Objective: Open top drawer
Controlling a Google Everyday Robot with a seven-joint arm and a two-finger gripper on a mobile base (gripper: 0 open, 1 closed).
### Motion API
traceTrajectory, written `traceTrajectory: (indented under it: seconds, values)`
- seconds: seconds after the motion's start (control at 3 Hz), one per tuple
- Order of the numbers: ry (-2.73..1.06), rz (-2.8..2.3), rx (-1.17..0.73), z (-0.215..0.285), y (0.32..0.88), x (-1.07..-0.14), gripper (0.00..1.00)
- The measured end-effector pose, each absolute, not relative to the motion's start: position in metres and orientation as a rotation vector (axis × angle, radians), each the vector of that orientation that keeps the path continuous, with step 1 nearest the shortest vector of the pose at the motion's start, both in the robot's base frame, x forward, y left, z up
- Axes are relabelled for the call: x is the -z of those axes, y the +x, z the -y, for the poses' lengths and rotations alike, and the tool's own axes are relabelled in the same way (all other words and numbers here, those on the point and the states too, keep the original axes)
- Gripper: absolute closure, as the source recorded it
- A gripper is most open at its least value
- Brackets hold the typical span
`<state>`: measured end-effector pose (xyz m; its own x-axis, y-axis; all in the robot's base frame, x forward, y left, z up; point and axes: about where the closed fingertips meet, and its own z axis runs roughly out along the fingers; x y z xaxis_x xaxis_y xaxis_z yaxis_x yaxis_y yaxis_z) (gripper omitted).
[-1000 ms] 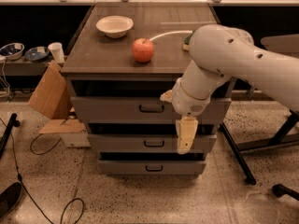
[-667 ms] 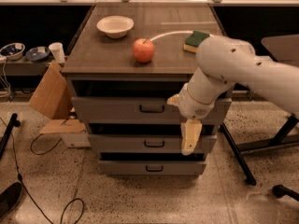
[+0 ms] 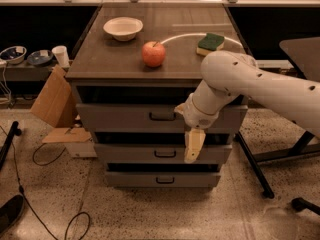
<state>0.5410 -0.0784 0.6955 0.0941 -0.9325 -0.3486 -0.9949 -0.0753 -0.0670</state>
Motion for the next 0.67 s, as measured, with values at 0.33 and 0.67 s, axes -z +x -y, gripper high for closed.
traceTrajectory:
  seconds: [0.33,0.67]
  values:
    - [-2.098,-1.901,-0.295,0.054,0.552,-0.691,0.0]
    - [-2.101,-1.886,-0.304,0.038,0.561,-0.684,0.0]
